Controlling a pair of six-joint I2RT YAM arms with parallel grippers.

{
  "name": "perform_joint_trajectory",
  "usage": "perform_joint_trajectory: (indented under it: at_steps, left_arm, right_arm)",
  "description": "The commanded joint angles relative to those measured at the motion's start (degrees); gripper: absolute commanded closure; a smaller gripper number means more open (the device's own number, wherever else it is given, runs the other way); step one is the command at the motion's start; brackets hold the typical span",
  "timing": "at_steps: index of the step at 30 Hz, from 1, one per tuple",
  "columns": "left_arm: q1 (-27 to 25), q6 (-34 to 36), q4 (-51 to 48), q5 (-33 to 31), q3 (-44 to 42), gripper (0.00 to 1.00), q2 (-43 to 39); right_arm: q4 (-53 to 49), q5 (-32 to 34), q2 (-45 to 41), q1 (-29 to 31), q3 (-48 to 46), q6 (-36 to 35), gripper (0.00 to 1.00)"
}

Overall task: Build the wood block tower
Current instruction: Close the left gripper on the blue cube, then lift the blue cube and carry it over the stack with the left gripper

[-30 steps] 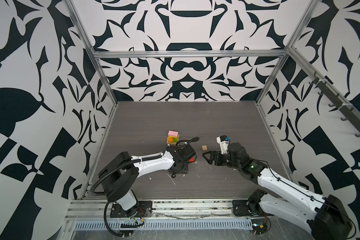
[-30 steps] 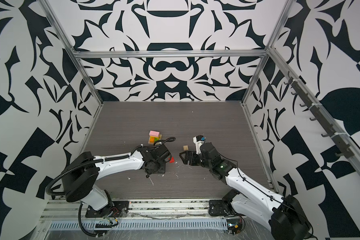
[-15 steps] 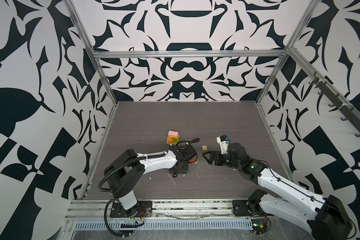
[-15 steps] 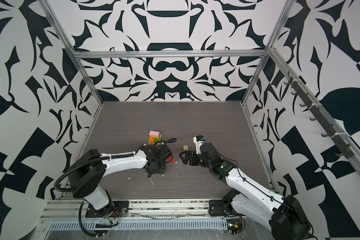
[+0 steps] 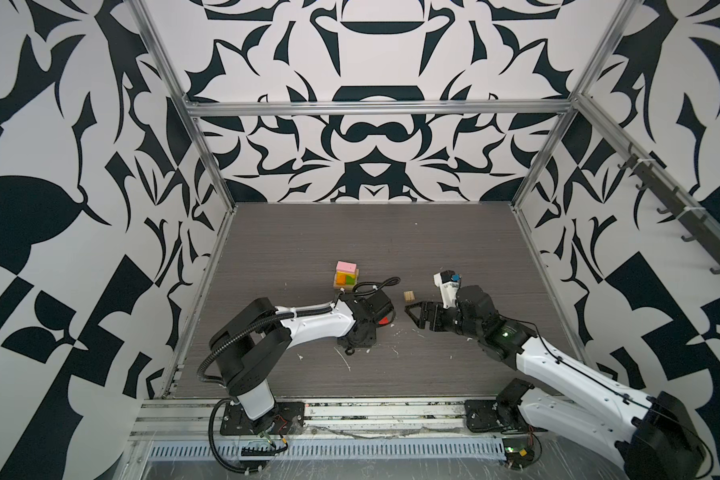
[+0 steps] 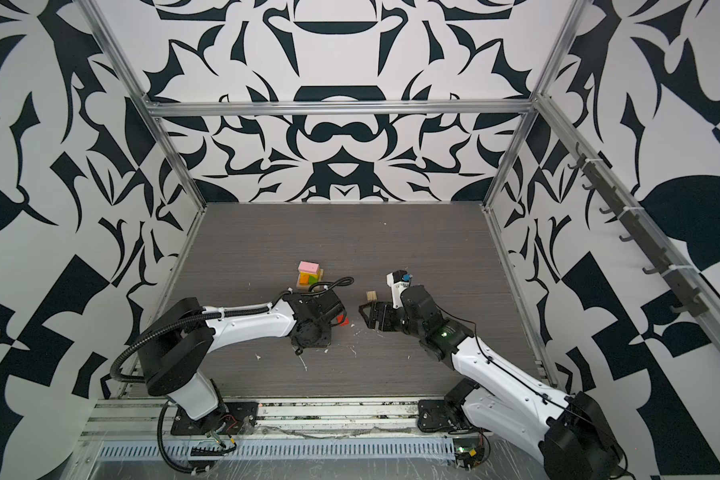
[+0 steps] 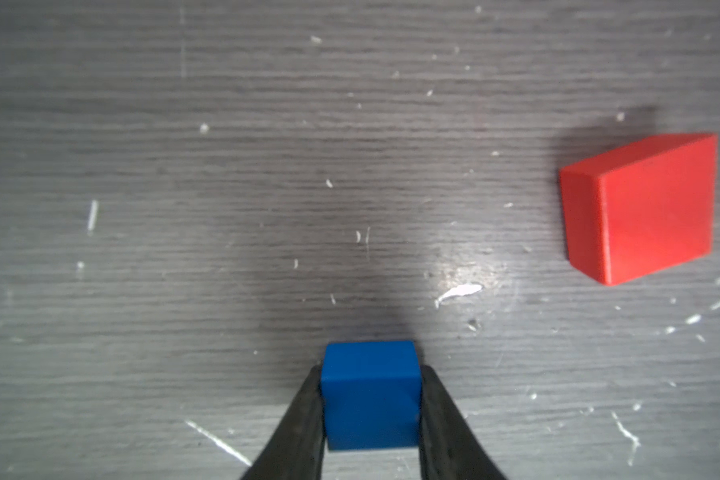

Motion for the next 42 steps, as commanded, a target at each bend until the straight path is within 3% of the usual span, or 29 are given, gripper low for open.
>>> perform_joint_trajectory:
  at_steps: [1,20,32,42]
  left_arm:
    - [-0.14,0.59,-1.29,-0.66,1.04,0.67,1.42]
    - [0.91,6.90,-4.30,-2.60,5.00,0.73,-1.60]
    - [6.58,12.10,-4.37,-1.68,5.00,0.70,-9.19]
    - [14.64,18.58,-4.97,2.22,6.98,0.67,-13.07]
  right_arm:
    - [0.48,0.88,-1.43,0.29,0.55,-0.06,0.09]
    - [-0.57,1.76,-3.02,0.47,0.88,-0.46,0.09]
    - [-2.28,1.83,-3.22,0.47,2.17,-1.06,0.09]
    - [-3.28,1.98,-3.88,0.64,2.77,-1.08,0.09]
